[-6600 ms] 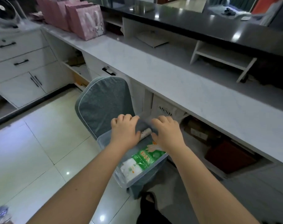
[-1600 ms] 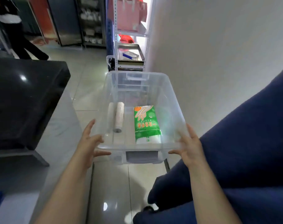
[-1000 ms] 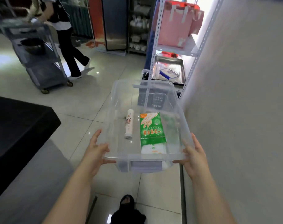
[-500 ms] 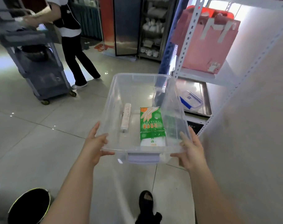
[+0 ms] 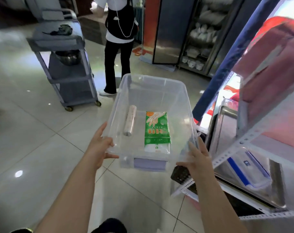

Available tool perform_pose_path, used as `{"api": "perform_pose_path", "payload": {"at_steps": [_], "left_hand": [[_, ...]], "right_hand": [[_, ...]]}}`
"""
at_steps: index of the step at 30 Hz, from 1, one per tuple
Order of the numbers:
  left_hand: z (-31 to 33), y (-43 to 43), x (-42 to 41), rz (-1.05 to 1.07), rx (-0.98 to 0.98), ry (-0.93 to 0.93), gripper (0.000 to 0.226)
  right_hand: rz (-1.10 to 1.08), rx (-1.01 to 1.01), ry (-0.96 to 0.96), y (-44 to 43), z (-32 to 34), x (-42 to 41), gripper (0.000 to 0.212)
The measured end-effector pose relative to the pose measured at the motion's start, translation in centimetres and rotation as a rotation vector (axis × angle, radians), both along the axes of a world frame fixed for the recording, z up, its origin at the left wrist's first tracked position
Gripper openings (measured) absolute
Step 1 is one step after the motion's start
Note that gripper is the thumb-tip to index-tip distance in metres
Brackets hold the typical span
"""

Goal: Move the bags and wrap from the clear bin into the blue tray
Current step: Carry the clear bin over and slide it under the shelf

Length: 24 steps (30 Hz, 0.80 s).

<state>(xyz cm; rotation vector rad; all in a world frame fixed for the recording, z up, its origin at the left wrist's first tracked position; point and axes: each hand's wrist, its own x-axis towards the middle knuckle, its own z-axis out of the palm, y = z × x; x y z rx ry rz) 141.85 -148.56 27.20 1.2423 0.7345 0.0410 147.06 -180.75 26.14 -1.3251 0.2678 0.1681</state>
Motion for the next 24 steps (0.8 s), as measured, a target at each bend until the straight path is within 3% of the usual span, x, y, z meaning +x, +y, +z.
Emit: {"api": "perform_pose_path", "payload": {"at_steps": [4, 10, 17, 24], "left_hand": [[-1.3, 3.5, 9.1, -0.033, 0.000, -0.020, 0.086], [-3.0, 9.2, 26.2, -0.203, 0.013, -0.029, 0.082], [-3.9, 11.7, 45.1, -0.467, 0.020, -0.007, 0.083], [-7.1, 8.2, 61.9, -0.656, 0.007, 0.072, 0.080]], "right_hand": [[-0.090, 0.210, 0.106, 3.5, -1.8, 9.0, 0.046], [-0.259, 0.238, 0.149, 8.9, -4.7, 21.8, 0.045], [-0.422, 0.209, 0.118, 11.3, -5.9, 32.3, 0.058], [-0.604, 0.326, 0.197, 9.8, -9.0, 43.4, 0.078]]}}
